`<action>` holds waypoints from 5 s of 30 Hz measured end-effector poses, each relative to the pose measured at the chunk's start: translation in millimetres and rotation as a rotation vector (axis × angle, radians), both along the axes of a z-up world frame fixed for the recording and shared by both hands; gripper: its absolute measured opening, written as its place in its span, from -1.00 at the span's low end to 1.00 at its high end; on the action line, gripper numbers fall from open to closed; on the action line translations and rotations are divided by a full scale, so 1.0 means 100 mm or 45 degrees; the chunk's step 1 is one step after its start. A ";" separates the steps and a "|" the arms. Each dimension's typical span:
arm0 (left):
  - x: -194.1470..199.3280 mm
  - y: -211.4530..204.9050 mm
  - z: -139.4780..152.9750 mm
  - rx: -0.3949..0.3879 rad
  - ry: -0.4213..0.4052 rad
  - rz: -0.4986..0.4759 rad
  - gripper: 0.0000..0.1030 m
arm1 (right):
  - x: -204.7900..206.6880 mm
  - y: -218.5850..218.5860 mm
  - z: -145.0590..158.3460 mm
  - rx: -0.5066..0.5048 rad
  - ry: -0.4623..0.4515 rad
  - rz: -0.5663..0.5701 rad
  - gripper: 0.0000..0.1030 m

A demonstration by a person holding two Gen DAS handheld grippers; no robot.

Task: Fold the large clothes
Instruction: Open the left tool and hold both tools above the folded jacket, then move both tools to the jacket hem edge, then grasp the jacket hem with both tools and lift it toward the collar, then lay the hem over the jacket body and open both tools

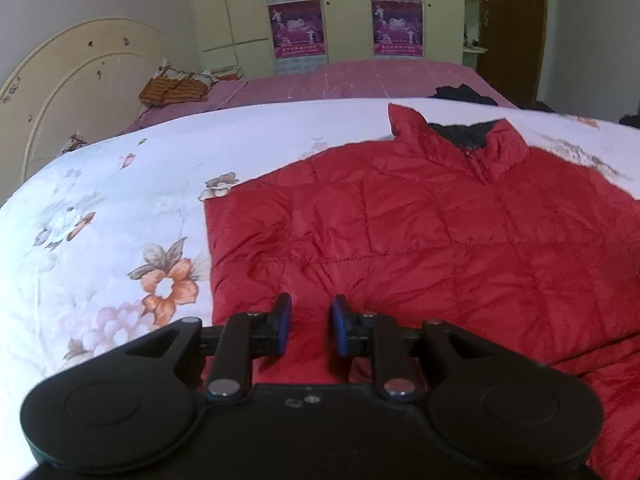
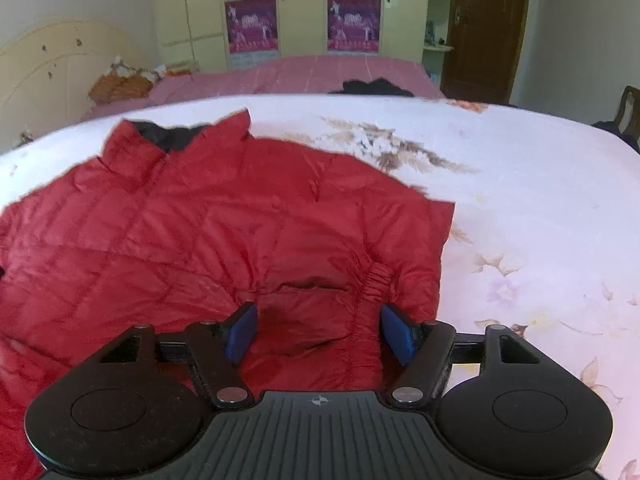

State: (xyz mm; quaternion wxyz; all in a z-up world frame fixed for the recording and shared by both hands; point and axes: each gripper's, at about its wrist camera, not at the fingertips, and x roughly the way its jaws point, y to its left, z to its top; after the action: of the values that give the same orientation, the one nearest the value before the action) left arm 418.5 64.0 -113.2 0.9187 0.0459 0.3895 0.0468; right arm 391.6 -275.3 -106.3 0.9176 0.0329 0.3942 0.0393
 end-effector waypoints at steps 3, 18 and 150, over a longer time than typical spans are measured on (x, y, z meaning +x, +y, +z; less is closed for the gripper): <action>-0.10 -0.03 0.06 0.002 -0.004 0.004 -0.50 | -0.12 -0.07 0.08 0.051 -0.016 0.010 0.31; -0.82 -0.18 0.32 -0.029 -0.027 -0.118 0.26 | -0.97 -0.08 0.39 0.135 -0.048 0.035 0.32; 1.00 0.40 0.43 -0.137 -0.385 0.130 0.76 | 1.20 -0.49 0.46 0.143 -0.306 -0.249 0.91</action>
State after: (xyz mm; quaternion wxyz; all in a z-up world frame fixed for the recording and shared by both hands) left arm 518.8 104.2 -69.9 0.9643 -0.0307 0.2507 0.0790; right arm 511.9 -324.4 -60.1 0.9543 0.1173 0.2737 -0.0246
